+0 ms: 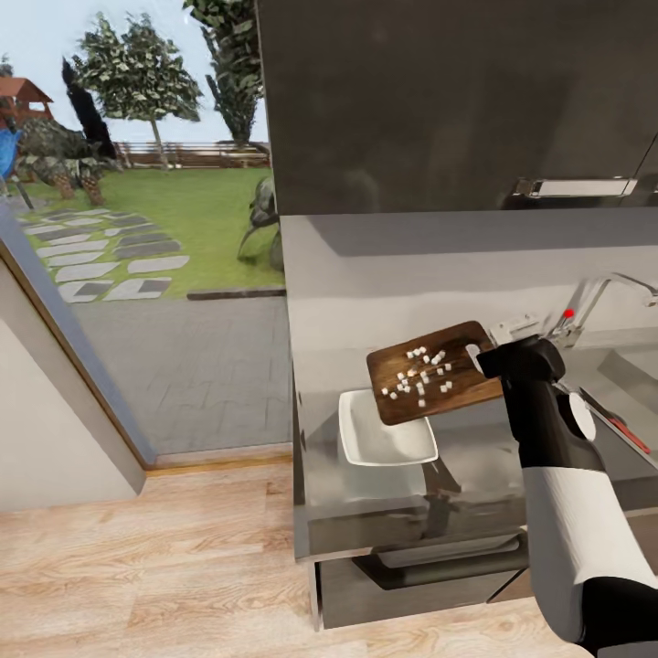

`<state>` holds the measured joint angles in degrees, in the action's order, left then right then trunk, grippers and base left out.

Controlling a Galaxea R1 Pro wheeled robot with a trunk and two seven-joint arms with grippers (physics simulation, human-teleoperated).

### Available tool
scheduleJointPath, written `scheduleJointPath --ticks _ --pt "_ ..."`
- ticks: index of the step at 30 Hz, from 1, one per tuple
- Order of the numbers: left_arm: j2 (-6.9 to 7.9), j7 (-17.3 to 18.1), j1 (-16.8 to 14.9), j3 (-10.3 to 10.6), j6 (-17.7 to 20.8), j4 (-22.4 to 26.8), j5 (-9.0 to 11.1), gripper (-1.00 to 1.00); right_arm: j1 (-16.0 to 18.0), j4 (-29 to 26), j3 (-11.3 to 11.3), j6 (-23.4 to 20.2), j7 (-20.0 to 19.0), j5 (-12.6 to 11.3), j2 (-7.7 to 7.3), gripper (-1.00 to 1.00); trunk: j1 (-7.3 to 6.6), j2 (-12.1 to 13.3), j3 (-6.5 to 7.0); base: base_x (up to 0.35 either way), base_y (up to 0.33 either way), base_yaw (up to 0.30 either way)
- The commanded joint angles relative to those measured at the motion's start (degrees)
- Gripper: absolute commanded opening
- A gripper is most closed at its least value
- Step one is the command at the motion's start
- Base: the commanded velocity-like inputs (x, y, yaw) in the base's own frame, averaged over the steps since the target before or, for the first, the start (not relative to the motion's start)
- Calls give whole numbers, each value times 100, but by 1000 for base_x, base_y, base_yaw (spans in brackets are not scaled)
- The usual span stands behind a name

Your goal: In the kitchen, take the Vidalia onion out of the sink, dice it on the chopping board with the paring knife, put the diced onion into the bowl on the countertop, then place both the paring knife and the chopping board into the sink.

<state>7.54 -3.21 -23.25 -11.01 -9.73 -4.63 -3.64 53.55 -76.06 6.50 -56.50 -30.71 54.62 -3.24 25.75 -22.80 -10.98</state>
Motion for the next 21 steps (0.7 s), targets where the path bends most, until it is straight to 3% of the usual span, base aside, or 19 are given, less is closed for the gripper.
scheduleJointPath --ticks 1,9,21 --pt "2 -22 -13 -33 -47 -29 -40 100 6 -5 -68 -11 -36 190 2 -100 3 -12 -12 0 0 0" --pt "2 -22 -13 -33 -47 -29 -40 100 6 -5 -147 -10 135 380 162 -100 3 -12 -12 0 0 0" --pt "2 -21 -13 -34 -47 -30 -40 100 6 -5 -149 -3 205 383 175 -100 3 -12 -12 0 0 0"
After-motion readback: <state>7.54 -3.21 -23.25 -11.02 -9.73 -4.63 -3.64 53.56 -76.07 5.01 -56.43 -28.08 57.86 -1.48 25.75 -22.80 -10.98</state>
